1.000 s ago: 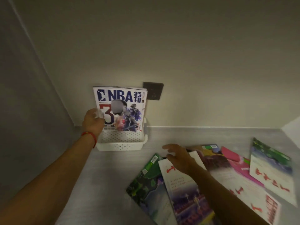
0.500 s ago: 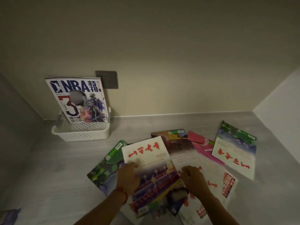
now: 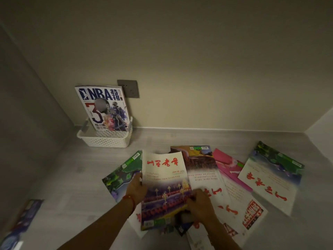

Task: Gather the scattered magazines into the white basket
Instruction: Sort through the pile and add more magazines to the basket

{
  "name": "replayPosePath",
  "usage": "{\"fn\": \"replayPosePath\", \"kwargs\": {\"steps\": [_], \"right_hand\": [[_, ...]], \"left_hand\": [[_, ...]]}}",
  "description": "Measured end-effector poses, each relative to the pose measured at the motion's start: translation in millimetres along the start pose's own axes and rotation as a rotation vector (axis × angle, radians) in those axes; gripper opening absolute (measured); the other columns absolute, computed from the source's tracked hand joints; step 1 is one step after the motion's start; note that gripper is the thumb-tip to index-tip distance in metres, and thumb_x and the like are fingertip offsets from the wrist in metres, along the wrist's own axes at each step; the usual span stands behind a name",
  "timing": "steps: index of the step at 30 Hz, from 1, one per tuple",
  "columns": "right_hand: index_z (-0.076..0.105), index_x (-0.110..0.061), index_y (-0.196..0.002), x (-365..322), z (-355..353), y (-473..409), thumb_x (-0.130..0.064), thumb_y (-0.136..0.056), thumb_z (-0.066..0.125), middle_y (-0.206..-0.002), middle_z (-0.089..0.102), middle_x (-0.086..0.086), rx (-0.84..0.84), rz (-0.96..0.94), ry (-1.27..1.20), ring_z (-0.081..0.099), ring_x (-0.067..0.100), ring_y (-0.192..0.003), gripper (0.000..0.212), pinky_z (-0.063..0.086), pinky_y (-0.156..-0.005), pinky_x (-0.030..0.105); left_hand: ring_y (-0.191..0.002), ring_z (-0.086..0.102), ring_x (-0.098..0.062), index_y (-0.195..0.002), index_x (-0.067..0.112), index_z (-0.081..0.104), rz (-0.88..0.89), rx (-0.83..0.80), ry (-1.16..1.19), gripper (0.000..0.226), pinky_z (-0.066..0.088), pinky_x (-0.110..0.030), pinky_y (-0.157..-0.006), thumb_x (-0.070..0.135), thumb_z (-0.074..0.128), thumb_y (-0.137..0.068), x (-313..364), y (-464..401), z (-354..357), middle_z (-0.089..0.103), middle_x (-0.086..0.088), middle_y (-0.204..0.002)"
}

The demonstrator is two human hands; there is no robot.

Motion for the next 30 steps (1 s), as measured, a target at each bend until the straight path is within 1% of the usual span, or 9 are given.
{"fn": "replayPosePath", "kwargs": {"steps": [4, 7, 10, 14, 17, 21, 25, 27, 30], "right_hand": [[0.062, -0.015, -0.093, -1, -10, -6, -0.028, -0.096, 0.057, -0.091, 0.068, 0.0, 0.017, 0.024, 0.038, 0.066, 0.01, -0.08, 0.014, 0.058, -0.075, 0.027], [0.056, -0.022, -0.106, -29, -27, -6, -0.03, -0.097, 0.057, -0.098, 0.068, -0.005, 0.11, -0.027, -0.164, 0.067, 0.003, -0.079, 0.012, 0.056, -0.06, 0.021], [0.052, -0.028, -0.119, -64, -41, -4, -0.027, -0.099, 0.054, -0.108, 0.066, -0.009, 0.137, -0.096, -0.321, 0.067, 0.003, -0.084, 0.019, 0.051, -0.056, 0.012], [0.062, -0.025, -0.113, -121, -51, -6, -0.024, -0.098, 0.056, -0.112, 0.066, -0.009, 0.182, -0.27, -0.223, 0.064, -0.009, -0.086, 0.016, 0.049, -0.059, 0.005], [0.068, -0.023, -0.103, -173, -41, -12, -0.026, -0.095, 0.061, -0.105, 0.07, -0.011, 0.179, -0.365, -0.12, 0.066, -0.011, -0.082, 0.011, 0.049, -0.06, 0.004], [0.071, -0.023, -0.099, -257, -27, -27, -0.03, -0.094, 0.063, -0.094, 0.072, -0.014, 0.257, -0.487, -0.037, 0.065, -0.012, -0.074, 0.012, 0.046, -0.055, 0.001], [0.072, -0.014, -0.092, -339, -12, -52, -0.026, -0.093, 0.064, -0.093, 0.078, -0.005, 0.314, -0.564, -0.035, 0.068, -0.002, -0.07, 0.014, 0.051, -0.058, 0.007], [0.073, -0.01, -0.091, -375, -4, -64, -0.026, -0.094, 0.062, -0.091, 0.078, 0.0, 0.344, -0.604, -0.01, 0.067, 0.0, -0.067, 0.019, 0.046, -0.054, 0.001], [0.073, -0.01, -0.095, -412, 7, -85, -0.028, -0.096, 0.059, -0.099, 0.077, 0.004, 0.365, -0.605, 0.014, 0.066, 0.005, -0.072, 0.023, 0.045, -0.059, 0.002]], "left_hand": [[-0.107, 0.062, -0.019, -0.114, 0.019, 0.054, 0.302, 0.019, -0.166, 0.026, 0.051, -0.025, -0.08, 0.002, 0.047, -0.096, 42, 20, -6, 0.063, 0.001, -0.112], [-0.109, 0.062, -0.01, -0.12, 0.028, 0.053, 0.39, -0.016, -0.072, 0.032, 0.053, -0.022, -0.082, 0.007, 0.046, -0.098, 64, 30, -23, 0.063, 0.011, -0.116], [-0.109, 0.066, -0.008, -0.122, 0.033, 0.053, 0.418, -0.103, 0.073, 0.034, 0.06, -0.034, -0.086, 0.008, 0.046, -0.099, 81, 35, -48, 0.067, 0.011, -0.12], [-0.105, 0.07, -0.015, -0.12, 0.032, 0.051, 0.438, -0.101, 0.152, 0.026, 0.062, -0.038, -0.081, 0.015, 0.048, -0.1, 97, 28, -103, 0.069, 0.006, -0.118], [-0.103, 0.069, -0.015, -0.121, 0.029, 0.049, 0.488, -0.017, 0.104, 0.021, 0.062, -0.034, -0.078, 0.025, 0.048, -0.1, 108, 13, -153, 0.066, 0.008, -0.119], [-0.1, 0.066, -0.005, -0.106, 0.021, 0.058, 0.575, 0.17, 0.082, 0.011, 0.057, -0.015, -0.065, 0.023, 0.049, -0.099, 123, -16, -230, 0.066, 0.015, -0.111], [-0.089, 0.07, -0.021, -0.082, 0.012, 0.065, 0.613, 0.423, -0.072, 0.015, 0.06, -0.036, -0.067, 0.019, 0.058, -0.094, 138, -52, -312, 0.073, -0.006, -0.098], [-0.085, 0.07, -0.026, -0.082, 0.008, 0.066, 0.604, 0.476, -0.082, 0.016, 0.058, -0.037, -0.07, 0.017, 0.059, -0.092, 142, -74, -342, 0.074, -0.01, -0.092], [-0.088, 0.067, -0.019, -0.092, 0.005, 0.071, 0.556, 0.414, 0.05, 0.016, 0.054, -0.026, -0.073, 0.015, 0.058, -0.093, 140, -109, -362, 0.074, -0.01, -0.099]]}}
Point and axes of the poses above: each hand's wrist, its own y-axis away from the middle knuckle, its own z-axis out of the palm, x = y × z, the point moved 10 cm from there along -y, towards the middle knuckle
